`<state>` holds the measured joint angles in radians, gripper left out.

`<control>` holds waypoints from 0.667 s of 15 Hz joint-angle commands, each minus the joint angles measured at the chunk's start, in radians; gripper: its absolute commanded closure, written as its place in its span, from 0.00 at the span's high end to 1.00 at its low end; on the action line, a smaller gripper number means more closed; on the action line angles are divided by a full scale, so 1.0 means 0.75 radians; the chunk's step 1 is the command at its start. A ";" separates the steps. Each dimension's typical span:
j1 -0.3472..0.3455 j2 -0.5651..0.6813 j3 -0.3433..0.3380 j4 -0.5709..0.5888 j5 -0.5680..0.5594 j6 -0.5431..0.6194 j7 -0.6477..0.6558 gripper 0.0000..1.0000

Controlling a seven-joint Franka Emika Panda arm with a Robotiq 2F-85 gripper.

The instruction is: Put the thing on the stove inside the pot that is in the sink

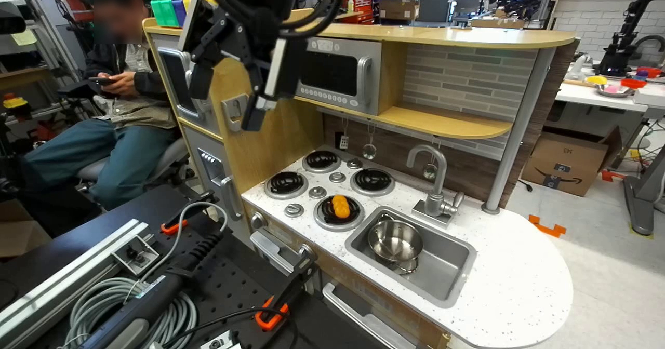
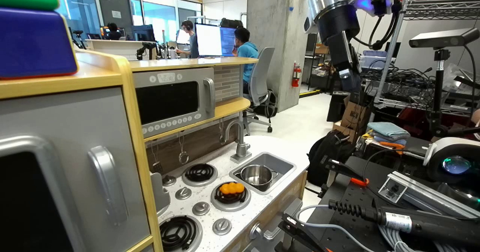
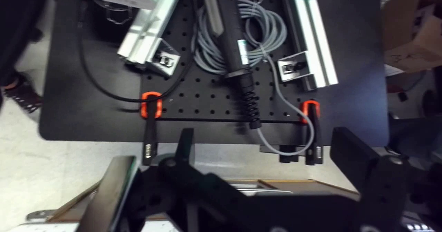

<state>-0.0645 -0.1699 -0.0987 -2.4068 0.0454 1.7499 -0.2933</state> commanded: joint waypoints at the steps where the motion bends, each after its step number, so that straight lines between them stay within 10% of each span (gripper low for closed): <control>1: 0.047 0.023 0.009 -0.069 0.308 0.089 -0.018 1.00; 10: 0.102 0.554 0.159 0.147 1.259 0.786 -0.292 1.00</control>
<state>0.0205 0.1019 -0.0176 -2.4091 0.8046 2.2315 -0.4179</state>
